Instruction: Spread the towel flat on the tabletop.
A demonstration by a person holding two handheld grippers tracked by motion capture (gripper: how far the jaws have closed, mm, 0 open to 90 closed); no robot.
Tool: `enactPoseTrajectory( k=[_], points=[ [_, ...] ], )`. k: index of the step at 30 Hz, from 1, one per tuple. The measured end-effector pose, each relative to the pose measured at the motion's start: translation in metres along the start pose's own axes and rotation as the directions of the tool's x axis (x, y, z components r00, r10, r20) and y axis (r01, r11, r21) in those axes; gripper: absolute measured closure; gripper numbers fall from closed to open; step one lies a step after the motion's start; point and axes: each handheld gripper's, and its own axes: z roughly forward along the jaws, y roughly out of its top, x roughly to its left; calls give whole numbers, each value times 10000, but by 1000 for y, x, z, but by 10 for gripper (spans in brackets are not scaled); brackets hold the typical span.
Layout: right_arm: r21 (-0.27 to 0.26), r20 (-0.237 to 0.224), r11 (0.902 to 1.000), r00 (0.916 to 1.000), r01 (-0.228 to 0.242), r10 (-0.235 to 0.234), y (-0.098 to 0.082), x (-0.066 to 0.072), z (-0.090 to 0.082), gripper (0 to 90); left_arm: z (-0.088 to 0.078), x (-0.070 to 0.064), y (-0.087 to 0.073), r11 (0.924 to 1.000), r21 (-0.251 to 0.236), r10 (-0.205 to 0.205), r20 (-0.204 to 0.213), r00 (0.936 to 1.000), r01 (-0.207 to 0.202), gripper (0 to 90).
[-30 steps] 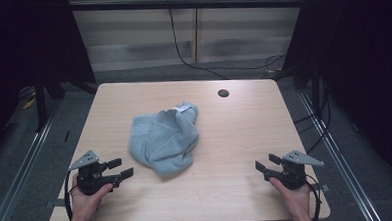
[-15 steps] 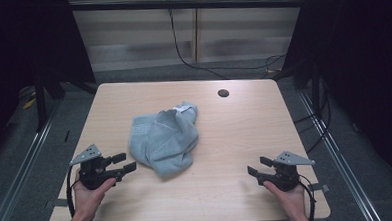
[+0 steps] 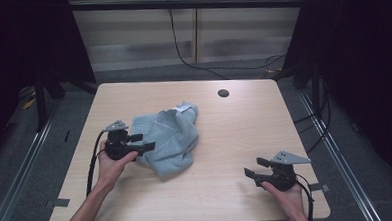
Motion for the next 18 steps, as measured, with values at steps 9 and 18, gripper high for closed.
enactPoseTrajectory(
  k=[9, 18],
  points=[
    [222, -105, 9997, 9999, 86, -84, -1, 0, 1, 311, 26, 10, -23, 9952, 979, -113, 301, 9995, 83, 378],
    [371, -22, 9990, 9997, 263, -262, 0, 5, 2, 310, 21, -5, -38, 9947, 951, 326, 791, 9963, -401, 472]
  ],
)
